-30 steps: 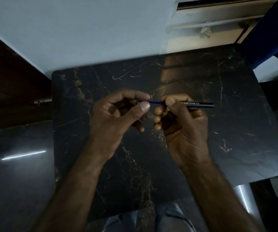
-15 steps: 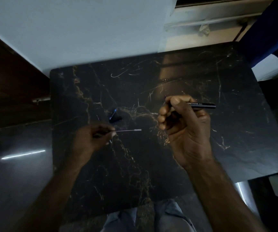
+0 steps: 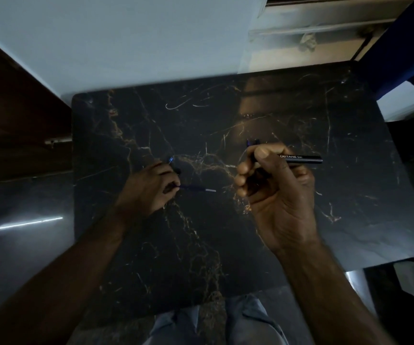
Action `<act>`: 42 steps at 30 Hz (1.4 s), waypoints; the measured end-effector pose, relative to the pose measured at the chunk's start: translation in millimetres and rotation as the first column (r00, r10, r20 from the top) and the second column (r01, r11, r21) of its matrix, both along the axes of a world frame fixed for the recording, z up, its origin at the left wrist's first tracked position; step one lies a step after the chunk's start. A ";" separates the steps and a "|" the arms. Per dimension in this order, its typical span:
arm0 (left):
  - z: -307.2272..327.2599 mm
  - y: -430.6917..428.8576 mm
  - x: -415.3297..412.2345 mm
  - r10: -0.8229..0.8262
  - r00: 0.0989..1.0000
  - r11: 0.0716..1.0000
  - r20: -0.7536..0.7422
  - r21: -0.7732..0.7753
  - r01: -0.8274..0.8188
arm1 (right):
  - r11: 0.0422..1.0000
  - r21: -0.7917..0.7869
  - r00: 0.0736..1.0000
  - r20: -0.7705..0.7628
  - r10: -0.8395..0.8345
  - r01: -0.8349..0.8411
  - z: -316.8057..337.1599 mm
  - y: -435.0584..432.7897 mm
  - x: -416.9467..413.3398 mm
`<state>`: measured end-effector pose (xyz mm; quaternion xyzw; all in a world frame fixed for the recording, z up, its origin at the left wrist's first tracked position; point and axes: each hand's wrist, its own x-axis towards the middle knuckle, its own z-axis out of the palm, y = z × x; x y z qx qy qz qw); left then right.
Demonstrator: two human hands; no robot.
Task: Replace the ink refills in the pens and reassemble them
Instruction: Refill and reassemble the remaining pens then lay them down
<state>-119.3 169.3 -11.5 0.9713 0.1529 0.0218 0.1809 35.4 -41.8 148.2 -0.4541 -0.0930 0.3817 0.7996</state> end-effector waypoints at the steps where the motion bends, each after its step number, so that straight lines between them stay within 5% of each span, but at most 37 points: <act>1: -1.8 -0.6 -0.6 0.007 1.000 1.000 -0.012 -0.005 -0.007 | 1.000 0.003 1.000 0.001 0.003 -0.003 -0.3 0.4 0.0; 8: 2.2 -14.0 -11.4 0.293 0.955 0.956 0.054 -0.046 -0.291 | 1.000 0.016 1.000 -0.004 0.019 -0.019 -0.3 4.5 -1.0; 10: 7.4 -20.3 -24.6 0.553 0.830 0.830 0.065 -0.123 -0.544 | 1.000 0.016 1.000 -0.012 0.019 -0.019 -0.9 5.7 -1.5; 13: 6.5 -25.8 -36.3 0.789 0.596 0.570 -0.149 -0.181 -0.801 | 0.999 0.011 0.999 -0.022 0.041 -0.041 -1.2 6.8 -3.8; 18: 7.2 -22.1 -16.4 0.786 0.518 0.523 -0.337 -0.084 -0.848 | 0.998 0.017 0.998 -0.018 0.067 -0.067 -0.5 8.8 -3.8; 30: 16.9 -16.9 -2.3 0.787 0.428 0.485 -0.444 0.016 -0.874 | 0.997 0.006 0.996 -0.046 0.073 -0.073 3.7 -7.6 6.7; 34: 34.5 -19.2 -1.0 0.798 0.452 0.403 -0.398 -0.206 -0.892 | 0.998 0.014 0.997 -0.044 0.057 -0.056 7.1 -11.3 9.3; 36: 57.6 -24.9 9.6 0.875 0.411 0.212 -0.257 -0.559 -0.802 | 0.998 0.026 0.998 -0.031 0.049 -0.049 9.0 -12.6 10.9; 38: 95.3 -40.8 27.0 0.931 0.365 0.148 -0.018 -0.895 -0.422 | 0.998 0.042 0.999 -0.029 0.040 -0.038 12.0 -11.4 11.5; 40: 136.5 -58.8 48.2 0.916 0.373 0.176 0.149 -0.984 -0.038 | 0.998 0.063 0.999 -0.040 0.029 -0.027 16.3 -7.6 11.8; 42: 167.9 -74.3 66.6 0.890 0.393 0.177 0.232 -0.969 0.171 | 0.997 0.077 0.999 -0.046 0.014 -0.010 22.6 -2.3 12.5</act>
